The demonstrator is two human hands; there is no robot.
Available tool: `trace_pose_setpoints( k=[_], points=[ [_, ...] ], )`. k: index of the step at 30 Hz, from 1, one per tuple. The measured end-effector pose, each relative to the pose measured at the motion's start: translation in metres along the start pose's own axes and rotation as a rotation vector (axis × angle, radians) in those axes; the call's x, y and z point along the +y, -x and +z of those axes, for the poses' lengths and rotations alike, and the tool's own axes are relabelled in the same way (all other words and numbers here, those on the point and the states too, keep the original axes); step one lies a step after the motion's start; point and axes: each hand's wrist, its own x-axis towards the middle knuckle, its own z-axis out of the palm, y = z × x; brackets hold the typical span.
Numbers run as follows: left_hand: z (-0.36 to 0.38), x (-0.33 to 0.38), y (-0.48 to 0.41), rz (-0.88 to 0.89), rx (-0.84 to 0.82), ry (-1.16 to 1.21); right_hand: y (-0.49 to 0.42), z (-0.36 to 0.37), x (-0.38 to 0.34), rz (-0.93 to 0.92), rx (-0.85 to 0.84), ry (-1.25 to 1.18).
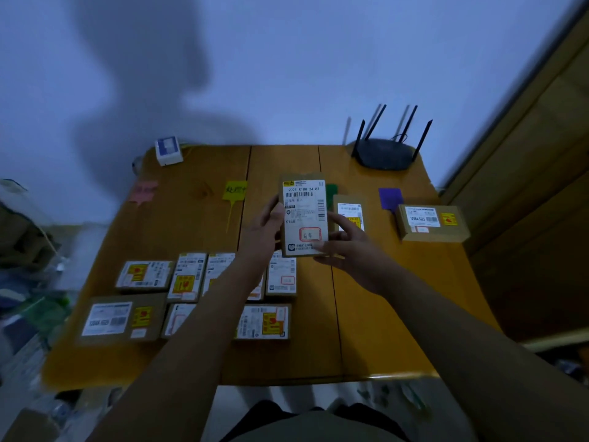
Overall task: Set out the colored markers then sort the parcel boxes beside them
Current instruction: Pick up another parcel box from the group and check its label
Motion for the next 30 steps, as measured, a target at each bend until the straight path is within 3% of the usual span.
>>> trace_pose_setpoints(
  k=[9,17,26,30],
  points=[
    [0.033,-0.039,-0.019,-0.109,-0.184,-0.010,0.007,-0.030,0.016,-0.023,0.366,0.080],
    [0.154,-0.111,-0.038,-0.069,-0.225,-0.248,0.043,-0.135,0.048,0.071,0.669,0.142],
    [0.283,-0.167,-0.077,-0.263,-0.241,-0.389,0.030,-0.270,0.064,0.264,0.745,0.290],
    [0.320,-0.189,-0.100,-0.413,-0.245,-0.263,0.010,-0.316,0.077,0.317,0.761,0.335]
  ],
)
